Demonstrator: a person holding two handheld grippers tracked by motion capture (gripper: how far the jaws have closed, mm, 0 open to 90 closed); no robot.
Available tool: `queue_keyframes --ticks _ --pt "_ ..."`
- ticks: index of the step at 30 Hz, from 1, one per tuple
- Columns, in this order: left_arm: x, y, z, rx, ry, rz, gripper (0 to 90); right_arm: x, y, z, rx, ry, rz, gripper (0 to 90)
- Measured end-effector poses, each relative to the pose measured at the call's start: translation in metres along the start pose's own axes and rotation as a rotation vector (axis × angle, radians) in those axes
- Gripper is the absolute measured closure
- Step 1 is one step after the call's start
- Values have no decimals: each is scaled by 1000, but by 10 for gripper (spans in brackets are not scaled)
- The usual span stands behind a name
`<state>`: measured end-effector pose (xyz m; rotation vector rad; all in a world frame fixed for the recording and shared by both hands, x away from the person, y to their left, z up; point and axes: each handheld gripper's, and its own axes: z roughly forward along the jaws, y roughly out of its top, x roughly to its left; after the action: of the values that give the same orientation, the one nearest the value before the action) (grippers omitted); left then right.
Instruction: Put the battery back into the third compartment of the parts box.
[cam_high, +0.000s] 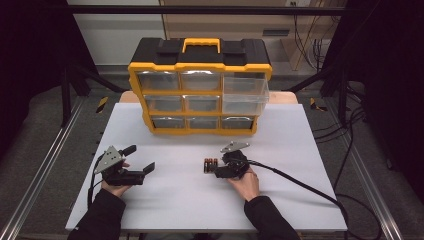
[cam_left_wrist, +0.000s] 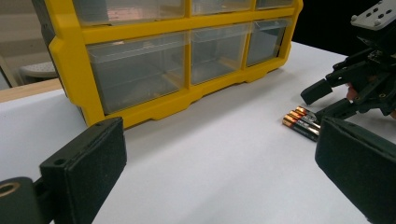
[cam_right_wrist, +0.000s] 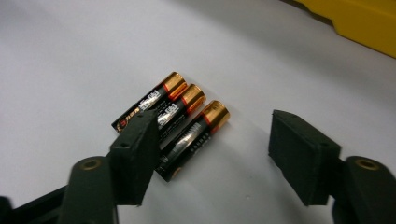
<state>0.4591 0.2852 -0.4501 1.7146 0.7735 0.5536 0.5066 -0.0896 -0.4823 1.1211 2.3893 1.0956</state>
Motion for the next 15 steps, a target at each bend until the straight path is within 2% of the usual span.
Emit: queue_keyframes --ticks 2,4,7,8,15 --pt "0 0 0 1 0 0 14 0 0 0 6 1 0 374" --pt "0 0 0 0 0 0 14 0 0 0 20 3 -5 452" --pt "0 0 0 1 1 0 14 0 -1 0 27 4 -14 484" --pt "0 0 0 1 1 0 15 0 -1 -1 31 0 -20 547" --pt "0 0 0 1 1 1 16 -1 0 -3 42 5 -21 645"
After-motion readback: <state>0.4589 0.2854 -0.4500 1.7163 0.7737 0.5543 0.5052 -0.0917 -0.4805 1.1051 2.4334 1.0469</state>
